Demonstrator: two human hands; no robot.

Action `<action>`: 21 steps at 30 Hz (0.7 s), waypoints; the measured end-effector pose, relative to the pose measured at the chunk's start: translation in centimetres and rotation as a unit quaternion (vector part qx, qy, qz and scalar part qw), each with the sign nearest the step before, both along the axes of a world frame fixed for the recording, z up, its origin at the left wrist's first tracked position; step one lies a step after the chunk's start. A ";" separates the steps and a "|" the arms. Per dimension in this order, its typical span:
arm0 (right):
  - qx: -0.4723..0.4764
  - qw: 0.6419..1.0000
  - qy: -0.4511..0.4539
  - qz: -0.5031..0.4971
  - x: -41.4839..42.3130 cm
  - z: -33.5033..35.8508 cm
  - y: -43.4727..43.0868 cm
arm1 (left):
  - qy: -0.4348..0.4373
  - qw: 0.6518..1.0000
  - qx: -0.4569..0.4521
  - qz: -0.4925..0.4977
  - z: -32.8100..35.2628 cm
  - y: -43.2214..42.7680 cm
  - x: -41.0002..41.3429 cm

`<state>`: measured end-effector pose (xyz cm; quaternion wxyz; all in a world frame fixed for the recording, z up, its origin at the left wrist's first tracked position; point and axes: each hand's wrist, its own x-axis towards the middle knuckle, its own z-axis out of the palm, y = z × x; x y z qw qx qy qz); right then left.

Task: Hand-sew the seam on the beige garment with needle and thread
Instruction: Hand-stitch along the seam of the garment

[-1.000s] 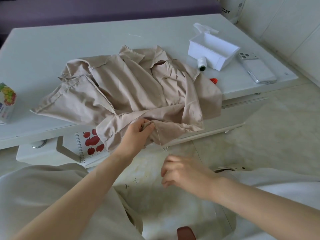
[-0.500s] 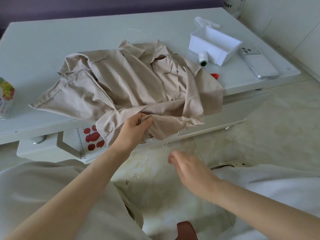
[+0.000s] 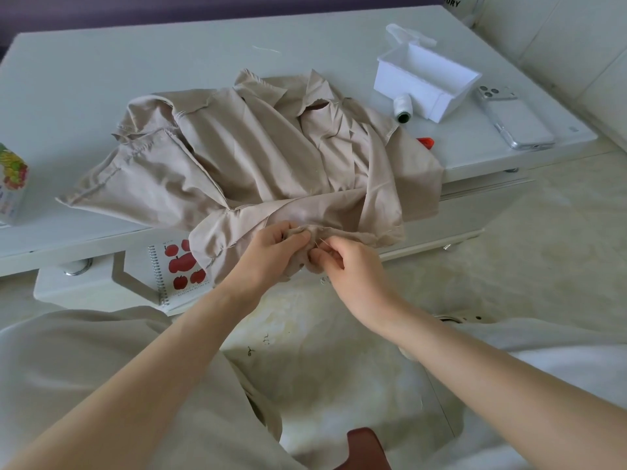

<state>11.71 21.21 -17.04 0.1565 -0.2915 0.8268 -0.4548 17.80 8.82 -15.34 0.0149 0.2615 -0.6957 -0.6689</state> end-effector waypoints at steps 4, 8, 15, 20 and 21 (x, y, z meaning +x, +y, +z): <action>-0.002 0.998 0.056 0.033 0.7 -0.1 1.3 | -0.007 1.000 -0.015 0.017 -0.1 -0.2 0.0; 0.054 0.981 0.122 0.144 1.8 -1.5 3.3 | 0.005 0.998 -0.047 0.035 -0.3 -0.2 -0.2; 0.108 0.952 0.163 0.237 3.3 -2.9 4.1 | -0.004 0.998 -0.061 0.023 -0.7 0.0 -0.4; 0.086 0.956 0.171 0.221 2.8 -2.5 3.9 | 0.007 0.997 -0.074 0.008 -0.5 0.1 -0.1; 0.064 0.961 0.181 0.198 2.5 -1.9 3.9 | 0.010 0.997 -0.071 0.003 -0.4 0.1 0.0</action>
